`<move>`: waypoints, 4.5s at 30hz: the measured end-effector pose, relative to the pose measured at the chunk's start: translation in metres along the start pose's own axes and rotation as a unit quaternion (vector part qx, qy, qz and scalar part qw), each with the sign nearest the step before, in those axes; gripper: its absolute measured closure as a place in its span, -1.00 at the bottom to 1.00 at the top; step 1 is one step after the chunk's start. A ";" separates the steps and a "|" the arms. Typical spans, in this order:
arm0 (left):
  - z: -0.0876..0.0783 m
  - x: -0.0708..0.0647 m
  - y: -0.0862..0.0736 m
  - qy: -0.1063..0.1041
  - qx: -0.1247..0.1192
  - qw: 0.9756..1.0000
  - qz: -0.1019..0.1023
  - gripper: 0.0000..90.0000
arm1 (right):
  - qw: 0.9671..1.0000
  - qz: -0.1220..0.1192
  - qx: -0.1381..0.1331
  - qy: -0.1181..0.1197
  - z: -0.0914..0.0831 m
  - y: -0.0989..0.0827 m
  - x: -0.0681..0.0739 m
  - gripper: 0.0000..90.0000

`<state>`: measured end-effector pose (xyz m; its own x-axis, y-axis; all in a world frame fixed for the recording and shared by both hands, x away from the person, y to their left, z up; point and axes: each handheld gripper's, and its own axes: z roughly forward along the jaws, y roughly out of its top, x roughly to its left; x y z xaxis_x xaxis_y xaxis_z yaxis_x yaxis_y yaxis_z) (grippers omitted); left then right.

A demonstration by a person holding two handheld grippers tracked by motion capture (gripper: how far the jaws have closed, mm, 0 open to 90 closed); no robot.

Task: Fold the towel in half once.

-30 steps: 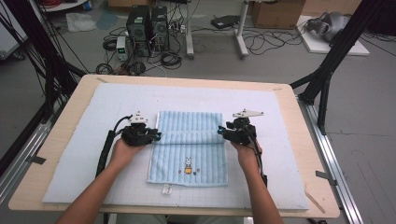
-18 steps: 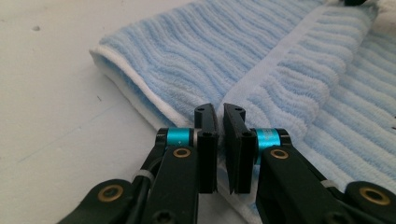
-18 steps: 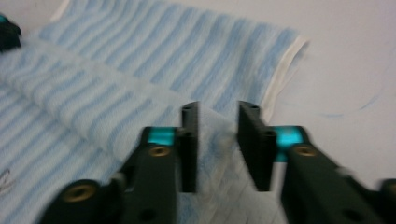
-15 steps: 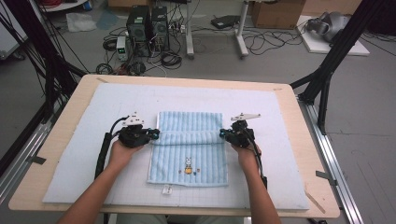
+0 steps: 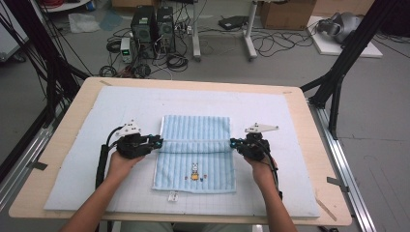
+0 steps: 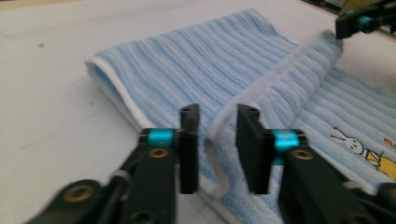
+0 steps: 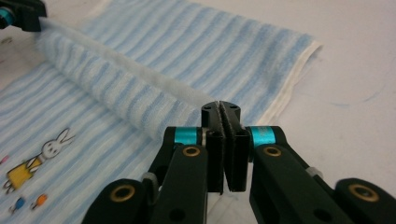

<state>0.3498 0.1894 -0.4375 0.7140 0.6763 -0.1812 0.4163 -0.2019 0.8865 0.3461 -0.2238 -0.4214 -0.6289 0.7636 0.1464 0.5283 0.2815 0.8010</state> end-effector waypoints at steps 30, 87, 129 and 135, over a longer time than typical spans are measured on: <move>0.022 -0.001 0.004 0.001 0.059 0.997 0.043 0.92 | 1.000 -0.002 0.002 0.011 0.001 -0.012 0.005 0.98; -0.046 -0.044 -0.018 -0.081 0.001 0.996 0.040 0.93 | 0.988 -0.147 0.006 0.050 -0.051 -0.042 0.043 0.89; -0.021 -0.032 -0.012 -0.036 -0.012 0.999 -0.017 0.29 | 0.986 -0.130 0.072 0.079 -0.028 -0.061 0.062 0.85; -0.023 -0.031 -0.016 -0.035 -0.012 0.999 -0.017 0.28 | 0.980 -0.141 0.075 0.119 -0.037 -0.067 0.058 0.79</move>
<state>0.3084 0.1873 -0.4360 0.7368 0.6319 -0.2404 0.4285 -0.1614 0.8890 0.2534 -0.2195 -0.4449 -0.8675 0.4915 0.0764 0.3809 0.5577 0.7375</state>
